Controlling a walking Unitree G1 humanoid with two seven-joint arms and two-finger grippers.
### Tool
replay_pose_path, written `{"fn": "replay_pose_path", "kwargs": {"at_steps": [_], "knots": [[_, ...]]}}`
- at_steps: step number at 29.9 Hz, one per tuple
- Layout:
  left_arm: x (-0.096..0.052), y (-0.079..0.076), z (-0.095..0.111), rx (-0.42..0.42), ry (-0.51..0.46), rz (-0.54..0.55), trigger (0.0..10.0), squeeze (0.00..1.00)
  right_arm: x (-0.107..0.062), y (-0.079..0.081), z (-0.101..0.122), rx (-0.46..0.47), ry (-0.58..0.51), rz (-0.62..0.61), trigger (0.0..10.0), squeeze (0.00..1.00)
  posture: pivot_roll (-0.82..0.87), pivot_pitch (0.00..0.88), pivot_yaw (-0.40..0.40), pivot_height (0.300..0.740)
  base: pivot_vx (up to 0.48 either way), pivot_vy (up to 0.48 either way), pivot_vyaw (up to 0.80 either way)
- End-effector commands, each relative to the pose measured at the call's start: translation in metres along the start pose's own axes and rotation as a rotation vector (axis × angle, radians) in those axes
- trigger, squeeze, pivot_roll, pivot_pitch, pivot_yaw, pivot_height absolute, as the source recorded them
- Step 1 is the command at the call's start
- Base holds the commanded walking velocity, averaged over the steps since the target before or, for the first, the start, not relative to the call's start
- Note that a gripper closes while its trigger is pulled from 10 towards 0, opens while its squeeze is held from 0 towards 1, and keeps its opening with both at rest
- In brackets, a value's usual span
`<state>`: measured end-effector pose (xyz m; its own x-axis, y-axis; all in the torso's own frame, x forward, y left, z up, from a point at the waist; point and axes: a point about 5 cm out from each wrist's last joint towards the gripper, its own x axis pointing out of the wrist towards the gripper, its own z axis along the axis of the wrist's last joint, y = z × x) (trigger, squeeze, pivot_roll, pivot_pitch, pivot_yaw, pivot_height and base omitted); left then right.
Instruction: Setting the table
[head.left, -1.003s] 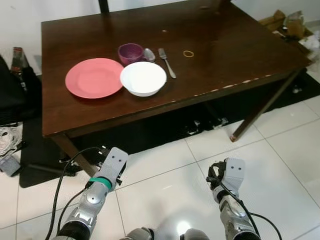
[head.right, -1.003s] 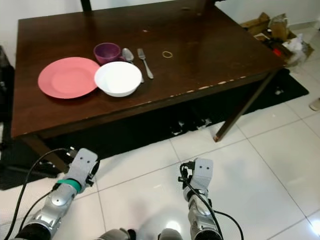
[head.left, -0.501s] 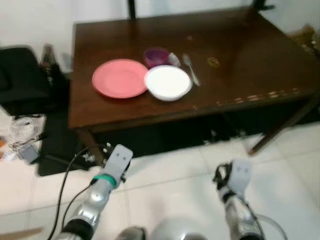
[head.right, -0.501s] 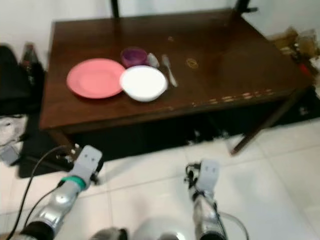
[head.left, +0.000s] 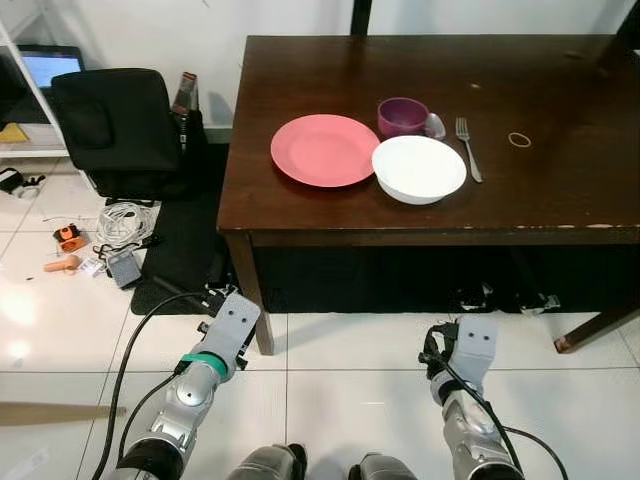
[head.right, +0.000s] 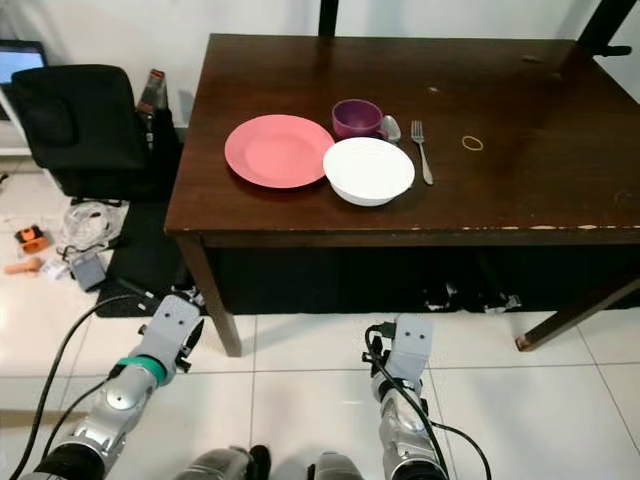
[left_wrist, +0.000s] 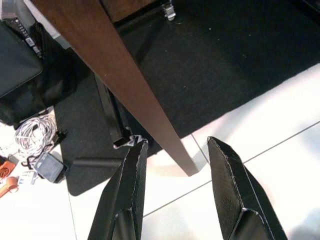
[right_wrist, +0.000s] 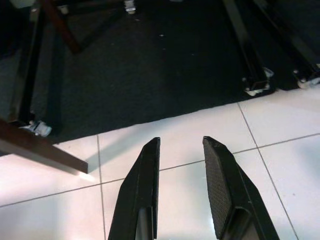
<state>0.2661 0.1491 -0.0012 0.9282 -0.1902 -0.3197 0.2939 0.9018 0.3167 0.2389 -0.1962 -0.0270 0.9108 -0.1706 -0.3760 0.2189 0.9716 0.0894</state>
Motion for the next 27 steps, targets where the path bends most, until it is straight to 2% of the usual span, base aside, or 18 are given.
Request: {"fn": "replay_pose_path", "kwargs": {"at_steps": [1,5,6,8,9,10,12,13,15,16,19,20,22,23,25,27], "knots": [[-0.001,-0.001,-0.002,0.006,0.010,-0.003,10.0,0.00,-0.002,-0.002,-0.004,0.002,0.015,-0.010,10.0,0.00,-0.01,0.000,0.050,0.740,0.000,0.000,0.00],[0.003,0.011,0.016,-0.009,-0.063,0.058,10.0,0.00,0.001,-0.007,0.010,0.003,-0.060,-0.051,10.0,0.00,-0.01,0.000,0.052,0.740,0.000,0.000,0.00],[0.003,0.018,0.029,-0.010,-0.118,0.082,10.0,0.00,0.003,-0.009,0.020,-0.003,-0.110,-0.068,10.0,0.00,-0.02,0.000,0.053,0.740,0.000,0.000,0.00],[0.003,0.018,0.029,-0.010,-0.118,0.082,10.0,0.00,0.003,-0.009,0.020,-0.003,-0.110,-0.068,10.0,0.00,-0.02,0.000,0.053,0.740,0.000,0.000,0.00],[0.003,0.030,0.050,0.005,-0.196,0.112,10.0,0.00,0.004,-0.013,0.036,-0.010,-0.192,-0.085,10.0,0.00,-0.01,0.000,0.053,0.740,0.000,0.000,0.00],[0.003,0.030,0.050,0.005,-0.196,0.112,10.0,0.00,0.004,-0.013,0.036,-0.010,-0.192,-0.085,10.0,0.00,-0.01,0.000,0.053,0.740,0.000,0.000,0.00],[-0.008,0.068,0.123,0.007,-0.432,0.182,10.0,0.00,-0.001,-0.025,0.106,-0.020,-0.480,-0.131,10.0,0.00,0.00,0.000,0.055,0.740,0.000,0.000,0.00],[-0.008,0.068,0.123,0.007,-0.432,0.182,10.0,0.00,-0.001,-0.025,0.106,-0.020,-0.480,-0.131,10.0,0.00,0.00,0.000,0.055,0.740,0.000,0.000,0.00],[-0.019,0.086,0.160,-0.008,-0.537,0.206,10.0,0.00,-0.016,-0.027,0.158,-0.028,-0.676,-0.144,10.0,0.00,0.00,0.000,0.055,0.740,0.000,0.000,0.00],[-0.019,0.086,0.160,-0.008,-0.537,0.206,10.0,0.00,-0.016,-0.027,0.158,-0.028,-0.676,-0.144,10.0,0.00,0.00,0.000,0.055,0.740,0.000,0.000,0.00],[-0.015,0.091,0.183,-0.042,-0.589,0.212,10.0,0.00,-0.028,-0.019,0.203,-0.004,-0.831,-0.132,10.0,0.00,0.00,0.000,0.058,0.740,0.000,0.000,0.00],[-0.015,0.091,0.183,-0.042,-0.589,0.212,10.0,0.00,-0.028,-0.019,0.203,-0.004,-0.831,-0.132,10.0,0.00,0.00,0.000,0.058,0.740,0.000,0.000,0.00],[-0.010,0.086,0.199,-0.043,-0.638,0.212,10.0,0.00,-0.032,-0.009,0.225,0.023,-0.905,-0.109,10.0,0.00,0.00,0.000,0.059,0.740,0.000,0.000,0.00],[-0.010,0.086,0.199,-0.043,-0.638,0.212,10.0,0.00,-0.032,-0.009,0.225,0.023,-0.905,-0.109,10.0,0.00,0.00,0.000,0.059,0.740,0.000,0.000,0.00],[-0.005,0.076,0.212,-0.046,-0.667,0.194,10.0,0.00,-0.034,0.004,0.241,0.065,-0.947,-0.075,10.0,0.00,-0.01,0.000,0.064,0.740,0.399,0.000,0.00],[-0.004,0.072,0.216,-0.047,-0.675,0.185,10.0,0.00,-0.034,0.008,0.244,0.080,-0.955,-0.065,10.0,0.00,-0.01,0.000,0.064,0.740,0.480,0.000,0.00]]}}
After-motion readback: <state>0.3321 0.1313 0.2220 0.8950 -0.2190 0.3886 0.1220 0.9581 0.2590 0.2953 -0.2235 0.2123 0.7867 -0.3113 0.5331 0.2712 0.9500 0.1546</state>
